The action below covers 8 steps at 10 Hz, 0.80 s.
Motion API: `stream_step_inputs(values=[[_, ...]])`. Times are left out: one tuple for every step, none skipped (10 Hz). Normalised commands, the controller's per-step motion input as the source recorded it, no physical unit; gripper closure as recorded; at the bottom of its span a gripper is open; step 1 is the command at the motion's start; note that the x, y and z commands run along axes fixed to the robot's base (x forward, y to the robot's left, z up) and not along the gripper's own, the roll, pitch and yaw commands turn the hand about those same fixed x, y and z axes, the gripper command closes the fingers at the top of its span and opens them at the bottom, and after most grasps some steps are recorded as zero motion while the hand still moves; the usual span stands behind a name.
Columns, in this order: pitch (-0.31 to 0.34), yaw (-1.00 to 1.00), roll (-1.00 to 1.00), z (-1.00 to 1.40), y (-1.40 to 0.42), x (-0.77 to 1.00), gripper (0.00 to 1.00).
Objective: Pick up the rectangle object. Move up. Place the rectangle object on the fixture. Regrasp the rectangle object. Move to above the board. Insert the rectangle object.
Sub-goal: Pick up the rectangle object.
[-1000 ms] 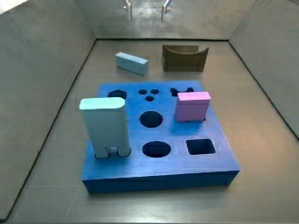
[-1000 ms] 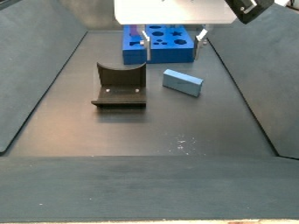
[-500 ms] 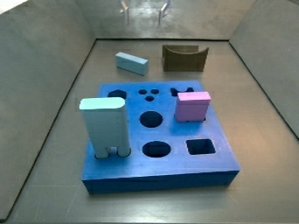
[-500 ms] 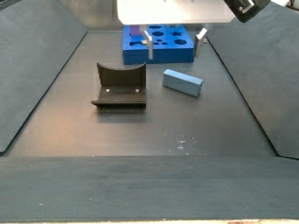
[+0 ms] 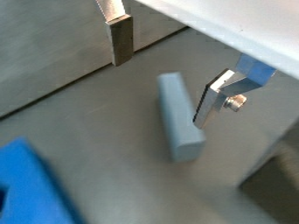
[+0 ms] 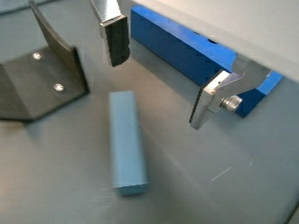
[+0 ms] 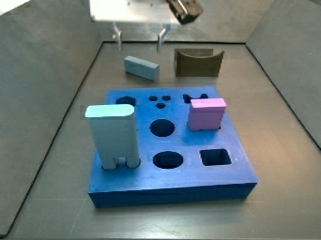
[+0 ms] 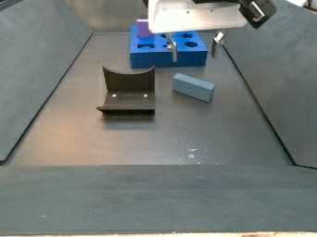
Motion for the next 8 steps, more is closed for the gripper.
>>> stream_step_inputs(values=[[0.0, 1.0, 0.0, -0.44, 0.0, 0.0, 0.0], [-0.277, 0.75, -0.08, -0.01, -0.16, -0.16, 0.0], [0.0, 0.01, 0.0, 0.0, -0.02, 0.0, 0.0], [0.0, 0.02, -0.02, -0.03, 0.03, 0.0, 0.0], [-0.057, 0.81, -0.23, -0.28, 0.06, 0.02, 0.0], [-0.051, 1.0, -0.14, -0.3, 0.0, 0.0, 0.0], [-0.037, 1.0, -0.14, -0.29, 0.0, 0.0, 0.0], [0.0, 1.0, -0.14, -0.26, 0.0, 0.0, 0.0]])
